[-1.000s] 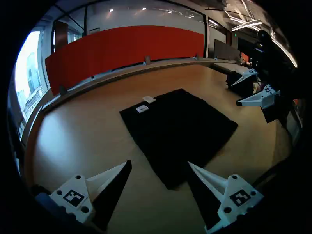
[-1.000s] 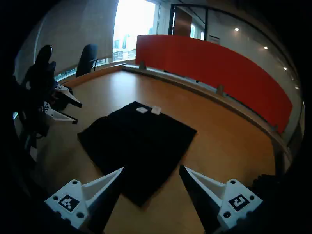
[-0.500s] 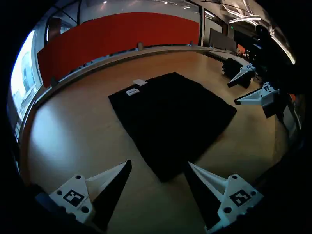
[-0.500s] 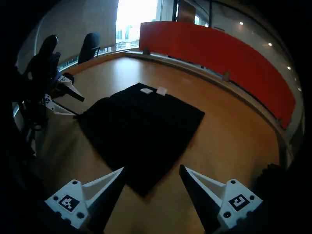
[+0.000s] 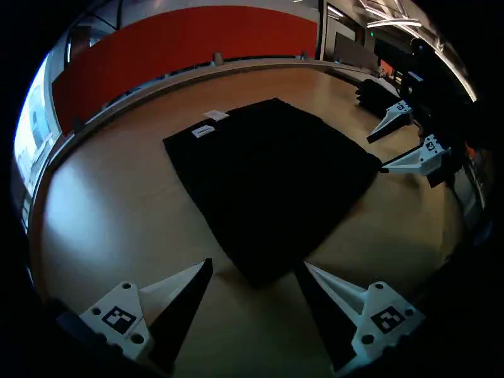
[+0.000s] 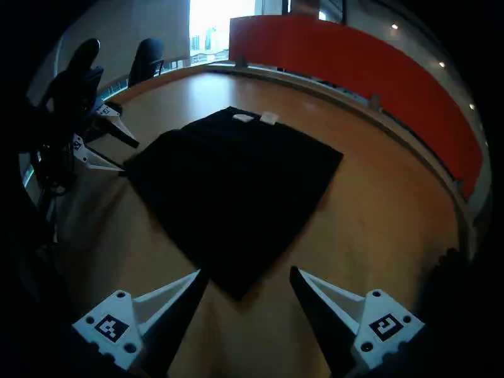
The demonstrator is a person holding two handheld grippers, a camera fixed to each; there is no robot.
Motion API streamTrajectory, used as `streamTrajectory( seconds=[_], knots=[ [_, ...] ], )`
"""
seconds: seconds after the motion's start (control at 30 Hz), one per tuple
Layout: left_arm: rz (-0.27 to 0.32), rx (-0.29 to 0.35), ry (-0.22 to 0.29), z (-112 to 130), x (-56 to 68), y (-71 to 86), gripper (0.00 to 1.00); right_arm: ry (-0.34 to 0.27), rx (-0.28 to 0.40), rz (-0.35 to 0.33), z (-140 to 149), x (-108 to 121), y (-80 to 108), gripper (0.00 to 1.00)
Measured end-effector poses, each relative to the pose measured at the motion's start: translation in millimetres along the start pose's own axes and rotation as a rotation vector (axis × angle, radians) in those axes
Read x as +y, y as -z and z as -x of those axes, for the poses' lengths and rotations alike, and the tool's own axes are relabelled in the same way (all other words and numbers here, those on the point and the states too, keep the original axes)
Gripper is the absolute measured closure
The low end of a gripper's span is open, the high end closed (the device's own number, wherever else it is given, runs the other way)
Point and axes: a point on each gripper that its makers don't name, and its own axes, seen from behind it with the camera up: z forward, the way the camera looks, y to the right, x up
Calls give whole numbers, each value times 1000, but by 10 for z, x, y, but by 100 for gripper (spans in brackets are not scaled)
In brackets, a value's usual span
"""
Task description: Fold towel
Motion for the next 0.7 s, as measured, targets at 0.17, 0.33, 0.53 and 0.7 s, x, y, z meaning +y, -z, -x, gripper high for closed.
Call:
streamTrajectory(
  seconds=[0.17, 0.33, 0.53, 0.7],
  knots=[
    [6, -14, -3, 27, 19, -30, 4, 7, -20, -16, 67, -27, -8, 2],
    [3, -25, -6, 35, 22, -36, 5, 5, -25, -32, 85, -51, -23, 8],
    [-9, -38, 7, 37, -2, -40, 16, -3, -24, -47, 79, -73, -35, 17],
    [-11, -37, 6, 37, 4, -41, 21, 0, -21, -50, 76, -85, -33, 26]
  ],
)
